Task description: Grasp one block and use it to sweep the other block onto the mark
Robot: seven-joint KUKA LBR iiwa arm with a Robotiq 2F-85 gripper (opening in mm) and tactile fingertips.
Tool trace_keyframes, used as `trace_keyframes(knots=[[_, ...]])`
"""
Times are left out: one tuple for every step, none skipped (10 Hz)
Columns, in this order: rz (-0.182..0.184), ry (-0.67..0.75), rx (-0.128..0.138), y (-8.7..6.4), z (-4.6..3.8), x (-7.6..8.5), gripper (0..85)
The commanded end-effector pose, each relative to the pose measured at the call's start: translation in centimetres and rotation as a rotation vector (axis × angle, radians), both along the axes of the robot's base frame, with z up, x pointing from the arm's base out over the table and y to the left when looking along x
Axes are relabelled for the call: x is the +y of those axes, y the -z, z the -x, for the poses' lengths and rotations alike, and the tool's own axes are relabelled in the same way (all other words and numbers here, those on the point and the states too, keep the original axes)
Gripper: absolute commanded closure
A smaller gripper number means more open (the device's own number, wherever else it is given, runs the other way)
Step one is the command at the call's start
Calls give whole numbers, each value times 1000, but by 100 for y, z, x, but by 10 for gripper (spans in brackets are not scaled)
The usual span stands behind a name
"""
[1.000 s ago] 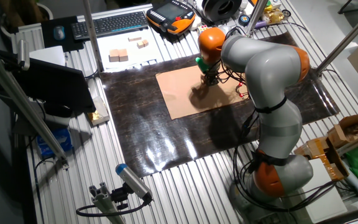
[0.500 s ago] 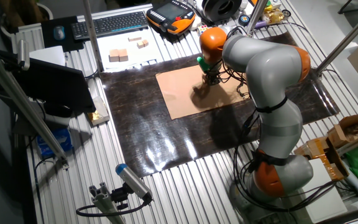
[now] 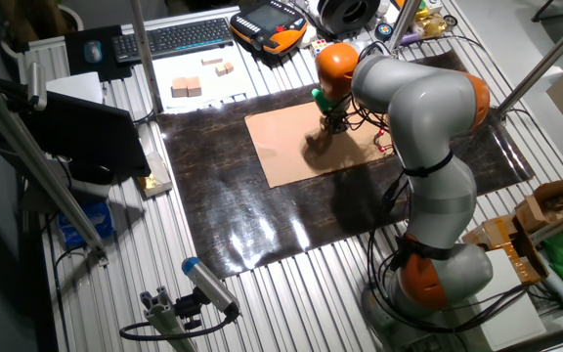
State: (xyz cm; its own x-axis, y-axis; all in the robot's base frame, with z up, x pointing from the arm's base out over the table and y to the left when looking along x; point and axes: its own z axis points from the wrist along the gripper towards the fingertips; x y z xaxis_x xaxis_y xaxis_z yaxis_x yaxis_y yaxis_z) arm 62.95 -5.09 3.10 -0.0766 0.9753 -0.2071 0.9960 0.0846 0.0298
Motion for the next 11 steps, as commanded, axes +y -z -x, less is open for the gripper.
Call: trace_keyframes(knots=[[0,1,-1,0,0,-2,843],[0,1,-1,2,2,-8,843],[1,3,-1,2,3,-18,843],[1,3,-2,1,3,-33,843],[0,1,-4,-1,2,-57,843],[0,-1,-3,-6,2,-74,843],[-2,-1,-3,-8,4,-91,843],[-2,-1,-3,-9,8,-106,843],[-3,1,-4,-5,13,-125,843],[-5,1,-4,1,17,-138,843],[-6,1,-2,0,17,-148,843]])
